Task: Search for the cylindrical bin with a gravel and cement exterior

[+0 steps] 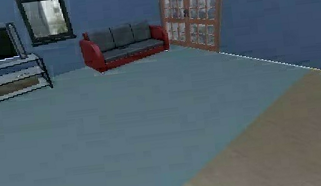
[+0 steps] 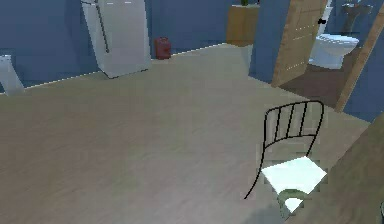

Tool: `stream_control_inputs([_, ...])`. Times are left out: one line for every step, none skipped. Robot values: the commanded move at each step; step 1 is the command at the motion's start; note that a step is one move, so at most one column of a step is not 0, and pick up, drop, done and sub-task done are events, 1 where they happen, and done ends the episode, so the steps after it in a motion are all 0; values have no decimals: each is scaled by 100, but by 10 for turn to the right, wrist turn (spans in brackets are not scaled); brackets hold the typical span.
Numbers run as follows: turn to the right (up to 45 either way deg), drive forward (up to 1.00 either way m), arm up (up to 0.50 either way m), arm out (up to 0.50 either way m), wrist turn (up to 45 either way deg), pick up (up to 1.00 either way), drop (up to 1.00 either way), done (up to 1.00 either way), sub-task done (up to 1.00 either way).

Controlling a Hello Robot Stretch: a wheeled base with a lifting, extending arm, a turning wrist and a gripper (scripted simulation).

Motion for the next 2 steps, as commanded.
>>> stream_control_inputs([0, 5, 0, 0, 0, 0, 0, 0, 0])
stream_control_inputs([-450, 0, 0, 0, 0, 0, 0, 0, 0])
